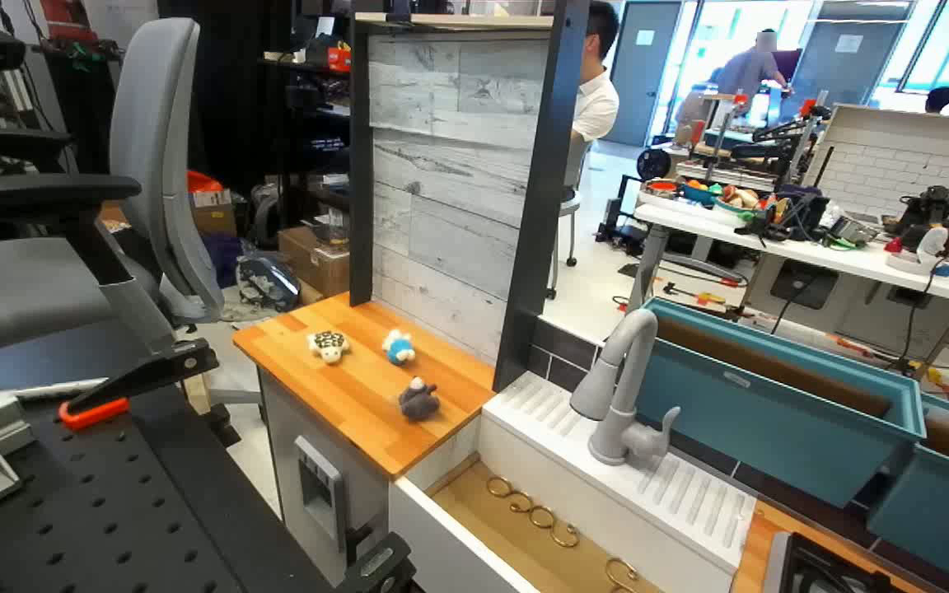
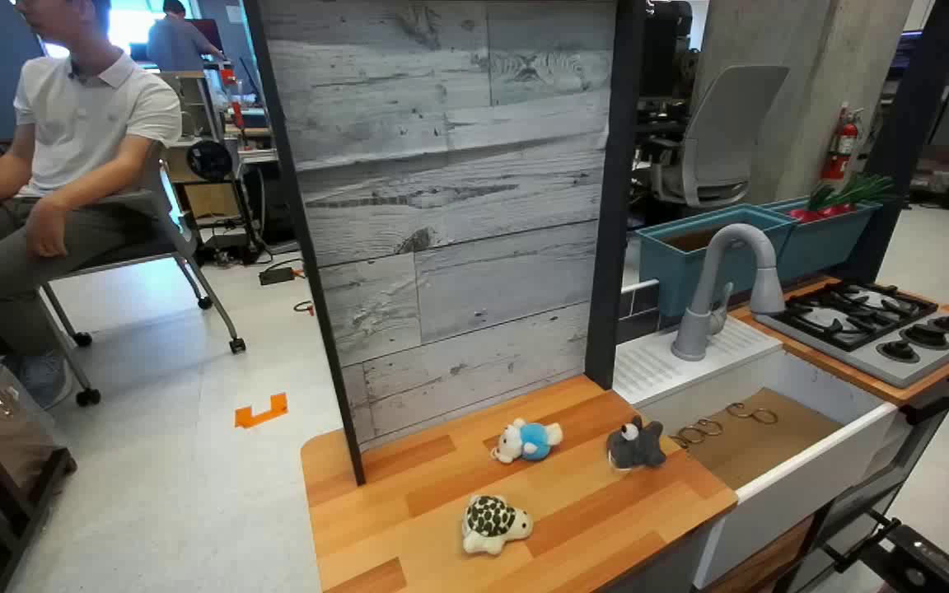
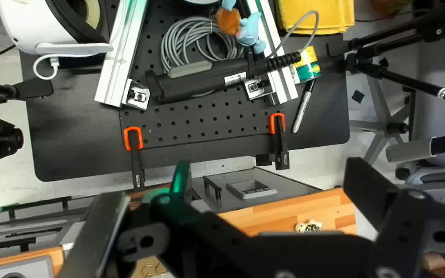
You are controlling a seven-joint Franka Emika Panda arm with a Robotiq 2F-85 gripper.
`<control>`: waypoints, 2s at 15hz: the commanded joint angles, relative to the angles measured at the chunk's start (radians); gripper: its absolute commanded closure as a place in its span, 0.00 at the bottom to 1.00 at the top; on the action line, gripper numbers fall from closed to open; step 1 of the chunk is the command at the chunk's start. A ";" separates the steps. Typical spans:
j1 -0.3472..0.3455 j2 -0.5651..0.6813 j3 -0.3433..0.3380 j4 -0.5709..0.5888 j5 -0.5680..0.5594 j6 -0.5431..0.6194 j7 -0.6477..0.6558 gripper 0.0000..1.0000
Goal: Move the gray doll closer to you
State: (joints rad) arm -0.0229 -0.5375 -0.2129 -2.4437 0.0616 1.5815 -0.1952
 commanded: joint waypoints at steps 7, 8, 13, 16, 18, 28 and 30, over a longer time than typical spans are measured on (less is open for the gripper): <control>-0.026 0.004 0.022 0.003 0.008 -0.003 -0.011 0.00; -0.026 0.004 0.022 0.003 0.008 -0.003 -0.011 0.00; -0.024 0.004 0.025 -0.005 0.009 0.012 -0.009 0.00; -0.014 0.023 0.048 -0.036 0.024 0.079 0.013 0.00; 0.003 0.044 0.069 -0.065 0.040 0.151 0.009 0.00; 0.127 0.460 0.194 -0.089 0.230 0.708 -0.021 0.00; 0.128 0.564 0.223 -0.059 0.206 0.794 -0.012 0.00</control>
State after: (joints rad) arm 0.1023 -0.1241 -0.0226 -2.5678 0.2650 2.2804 -0.1949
